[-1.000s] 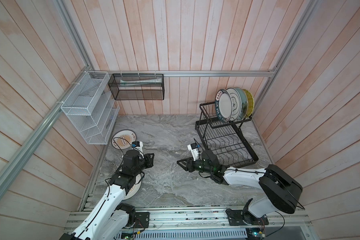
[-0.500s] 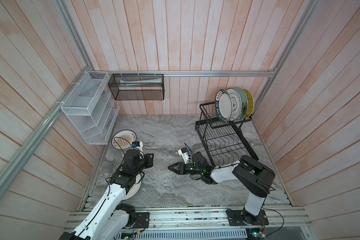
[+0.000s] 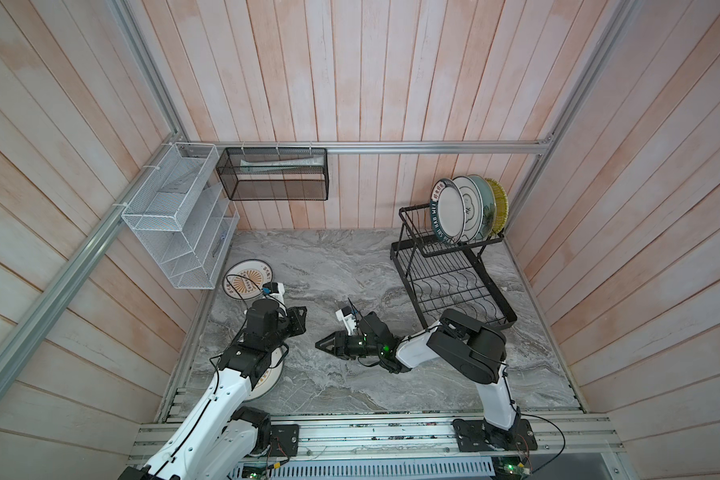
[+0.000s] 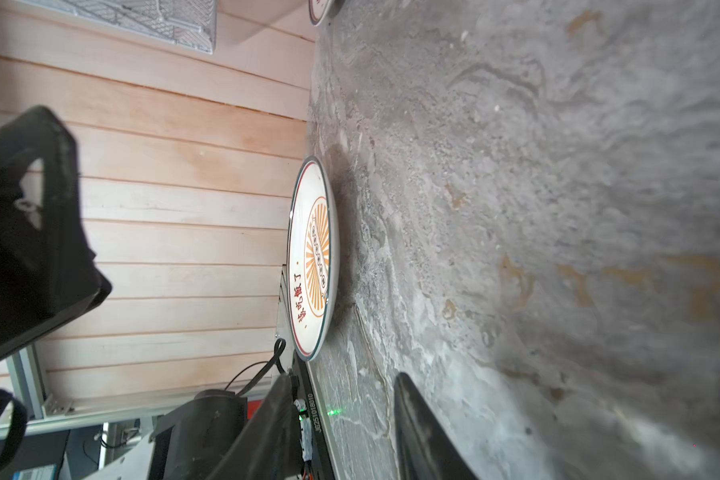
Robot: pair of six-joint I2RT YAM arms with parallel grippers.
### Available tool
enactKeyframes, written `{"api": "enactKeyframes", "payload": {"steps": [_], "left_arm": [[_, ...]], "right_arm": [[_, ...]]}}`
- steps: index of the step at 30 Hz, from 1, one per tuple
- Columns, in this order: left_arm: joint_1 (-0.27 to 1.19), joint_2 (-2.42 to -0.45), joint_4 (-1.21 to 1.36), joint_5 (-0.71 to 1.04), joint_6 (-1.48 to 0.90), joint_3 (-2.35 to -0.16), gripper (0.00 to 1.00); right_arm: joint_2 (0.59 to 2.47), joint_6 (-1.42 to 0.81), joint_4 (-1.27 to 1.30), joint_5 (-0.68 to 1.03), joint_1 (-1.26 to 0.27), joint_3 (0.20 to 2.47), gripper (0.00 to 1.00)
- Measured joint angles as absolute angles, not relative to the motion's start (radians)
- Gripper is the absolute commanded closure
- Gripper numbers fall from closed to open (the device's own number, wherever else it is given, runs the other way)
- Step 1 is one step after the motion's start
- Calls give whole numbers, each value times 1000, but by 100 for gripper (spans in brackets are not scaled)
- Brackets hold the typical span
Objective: Load the plates into the dish rack
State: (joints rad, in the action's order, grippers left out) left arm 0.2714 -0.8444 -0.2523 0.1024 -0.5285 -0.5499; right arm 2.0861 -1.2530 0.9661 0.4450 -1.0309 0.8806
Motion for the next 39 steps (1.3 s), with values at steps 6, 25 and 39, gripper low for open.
{"api": "enactKeyframes", "payload": {"steps": [6, 25, 39], "left_arm": [[271, -804, -278, 69, -535, -550, 72], [271, -752, -294, 63, -535, -550, 72], [271, -727, -300, 71, -536, -550, 72]], "right_arm": [[2094, -1318, 935, 311, -1108, 949, 59], [2280, -1373, 819, 120, -1183, 1221, 61], [2348, -1323, 752, 139, -1195, 1319, 62]]}}
